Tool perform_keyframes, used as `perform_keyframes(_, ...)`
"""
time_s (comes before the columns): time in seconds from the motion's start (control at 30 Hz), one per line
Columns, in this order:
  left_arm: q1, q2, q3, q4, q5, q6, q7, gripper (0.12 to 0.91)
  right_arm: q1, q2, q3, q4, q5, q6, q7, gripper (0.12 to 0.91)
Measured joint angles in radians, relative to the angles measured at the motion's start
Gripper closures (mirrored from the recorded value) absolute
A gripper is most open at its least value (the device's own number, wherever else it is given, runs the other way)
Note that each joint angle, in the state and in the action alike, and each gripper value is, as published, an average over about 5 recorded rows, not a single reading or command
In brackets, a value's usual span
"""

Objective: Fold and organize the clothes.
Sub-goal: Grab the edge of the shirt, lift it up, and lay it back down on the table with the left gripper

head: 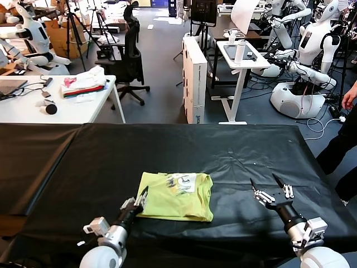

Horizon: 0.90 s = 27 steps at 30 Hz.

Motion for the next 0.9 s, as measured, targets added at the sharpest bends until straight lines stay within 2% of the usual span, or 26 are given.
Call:
perform_keyframes(0.03, -0.001, -0.002, -0.001, -0.002, -0.003, 0.001, -0.001, 0.806, 0.001, 0.001, 0.000, -0.001, -0.001, 0.000, 0.001, 0.118)
perform_keyframes(0.1, -0.001, -0.004, -0.004, -0.008, -0.008, 0.004, -0.004, 0.844, 0.003, 0.004, 0.000, -0.003, -0.002, -0.001, 0.003, 0.118)
perform_keyframes(0.27, -0.006, 0.006, -0.026, -0.031, -0.012, 0.010, -0.008, 0.838, 0.009, 0.012, -0.002, -0.010, -0.008, -0.003, 0.013, 0.118)
perform_keyframes(0.43, -0.018, 0.047, -0.073, -0.058, -0.022, 0.025, -0.015, 0.840, 0.025, 0.019, -0.014, -0.020, -0.016, -0.008, 0.018, 0.118)
perform_keyframes(0.77, 0.006, 0.233, -0.280, -0.121, -0.140, 0.048, -0.028, 0.840, 0.050, 0.028, -0.042, -0.043, -0.023, -0.014, 0.021, 0.118)
perform_keyframes(0.9, 0.014, 0.323, -0.382, -0.154, -0.199, 0.070, -0.053, 0.840, 0.058, 0.036, -0.052, -0.051, -0.027, -0.015, 0.022, 0.118)
